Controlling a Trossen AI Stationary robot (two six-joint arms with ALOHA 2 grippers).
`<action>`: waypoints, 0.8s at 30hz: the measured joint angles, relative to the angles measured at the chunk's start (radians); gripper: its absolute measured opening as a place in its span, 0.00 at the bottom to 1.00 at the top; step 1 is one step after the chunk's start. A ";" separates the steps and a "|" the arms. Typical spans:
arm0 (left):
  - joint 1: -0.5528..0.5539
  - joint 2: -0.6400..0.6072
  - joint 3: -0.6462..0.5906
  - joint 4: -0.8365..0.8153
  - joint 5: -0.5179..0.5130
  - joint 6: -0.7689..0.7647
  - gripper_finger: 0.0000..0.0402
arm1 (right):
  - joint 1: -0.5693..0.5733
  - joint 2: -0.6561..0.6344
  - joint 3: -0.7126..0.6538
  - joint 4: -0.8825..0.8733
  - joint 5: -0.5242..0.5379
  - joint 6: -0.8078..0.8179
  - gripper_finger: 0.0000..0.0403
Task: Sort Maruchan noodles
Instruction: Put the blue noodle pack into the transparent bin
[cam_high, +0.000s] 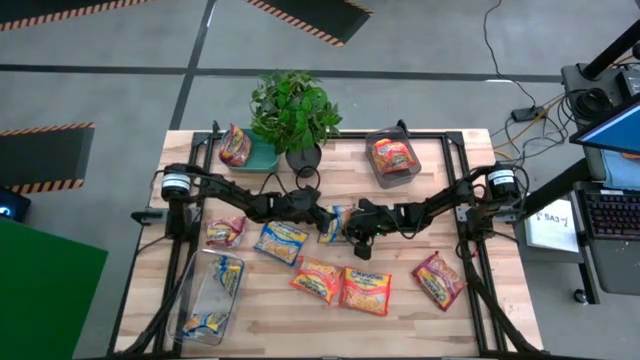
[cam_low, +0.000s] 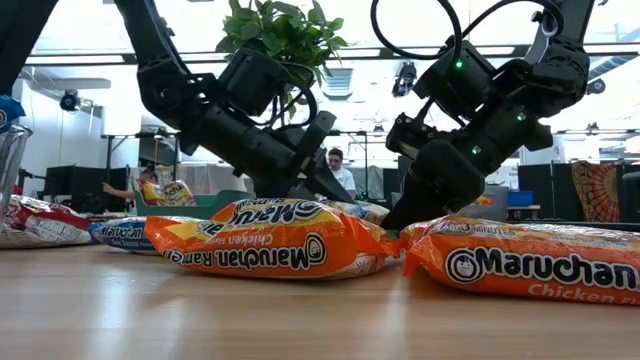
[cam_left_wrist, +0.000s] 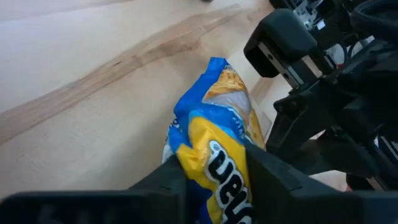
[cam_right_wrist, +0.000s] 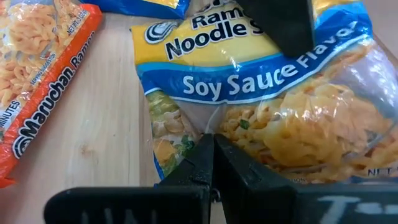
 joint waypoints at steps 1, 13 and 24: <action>-0.002 0.000 0.000 0.000 0.000 0.000 0.21 | 0.000 -0.001 0.000 0.002 0.000 0.001 0.02; -0.015 -0.067 0.000 -0.011 0.025 0.138 0.01 | 0.012 -0.185 -0.003 -0.134 -0.002 0.006 0.02; -0.077 -0.300 -0.005 -0.146 0.024 0.456 0.01 | 0.038 -0.528 -0.010 -0.275 -0.003 -0.008 0.02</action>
